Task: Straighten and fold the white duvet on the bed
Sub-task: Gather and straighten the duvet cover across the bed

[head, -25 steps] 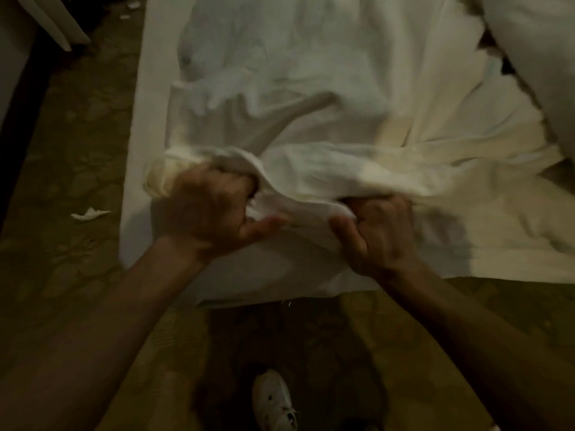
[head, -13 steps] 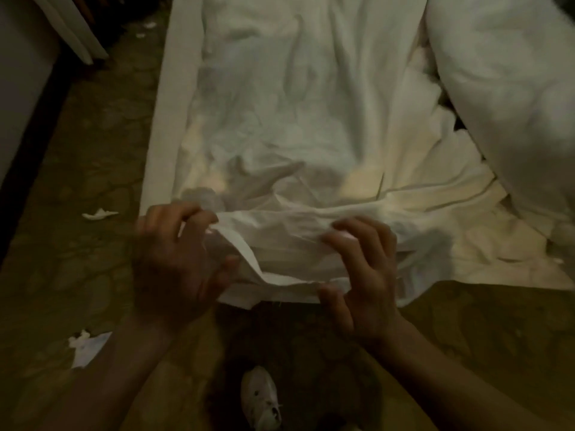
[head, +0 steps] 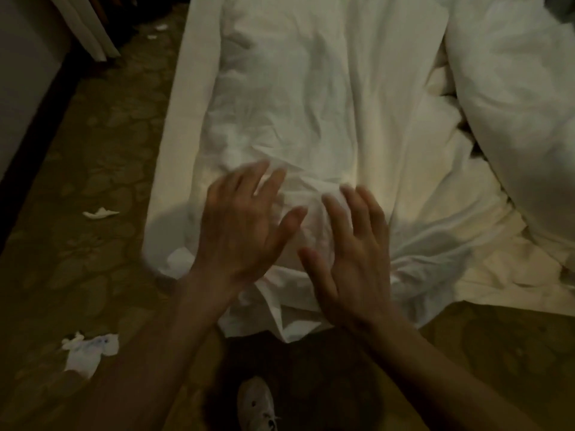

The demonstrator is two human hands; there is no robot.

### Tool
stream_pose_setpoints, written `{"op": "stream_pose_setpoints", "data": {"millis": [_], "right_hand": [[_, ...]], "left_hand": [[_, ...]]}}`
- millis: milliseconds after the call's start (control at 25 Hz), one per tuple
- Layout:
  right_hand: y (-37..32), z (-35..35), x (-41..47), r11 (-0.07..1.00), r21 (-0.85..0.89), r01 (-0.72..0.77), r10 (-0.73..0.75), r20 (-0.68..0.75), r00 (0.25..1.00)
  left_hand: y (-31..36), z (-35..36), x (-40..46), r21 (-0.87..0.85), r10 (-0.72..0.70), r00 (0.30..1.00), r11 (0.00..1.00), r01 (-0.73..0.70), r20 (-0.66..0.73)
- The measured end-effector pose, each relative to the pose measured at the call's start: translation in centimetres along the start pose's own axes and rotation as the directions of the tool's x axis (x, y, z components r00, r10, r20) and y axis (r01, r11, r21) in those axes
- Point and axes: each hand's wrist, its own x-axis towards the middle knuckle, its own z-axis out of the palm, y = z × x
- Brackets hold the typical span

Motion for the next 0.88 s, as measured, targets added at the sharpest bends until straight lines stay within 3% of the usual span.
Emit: {"op": "stream_pose_setpoints", "data": {"millis": [120,200,360,480,600,720,880], "right_hand": [[1.7,1.9,1.5,0.979,-0.174,-0.105,0.134,0.163,0.977],[3.1,3.1,1.2,0.971,-0.195,-0.138,0.183,0.234,0.955],[4.0,2.6,1.4,0.96,-0.242,-0.141,0.198,0.231,0.953],[3.8,0.8,1.9,0.935,-0.319,-0.154,0.266,0.347,0.899],[0.2,-3.9,3.7,0.942,-0.244,-0.233,0.286,0.215,0.934],[-3.9,-9.8,7.0,0.924,-0.227,-0.308,0.316,-0.001,0.949],[-9.9,-16.1,10.8,0.823,-0.234,-0.518,0.524,-0.042,0.851]], "left_hand": [[-0.4,3.0,1.1,0.124,-0.038,0.973,0.992,0.01,0.227],[-1.3,4.8,-0.1,0.172,-0.051,0.959,0.985,0.003,0.278],[-1.7,4.4,-0.5,0.18,-0.07,0.94,0.984,0.009,0.335],[-1.6,2.7,-0.2,0.2,-0.117,0.906,0.979,0.037,0.406],[-0.7,-3.8,2.7,0.115,-0.128,0.939,0.989,0.095,0.32],[0.8,-10.8,7.3,0.056,0.059,0.968,0.996,-0.075,0.242],[0.7,-18.4,13.1,-0.06,0.299,0.917,0.954,-0.294,0.265]]}}
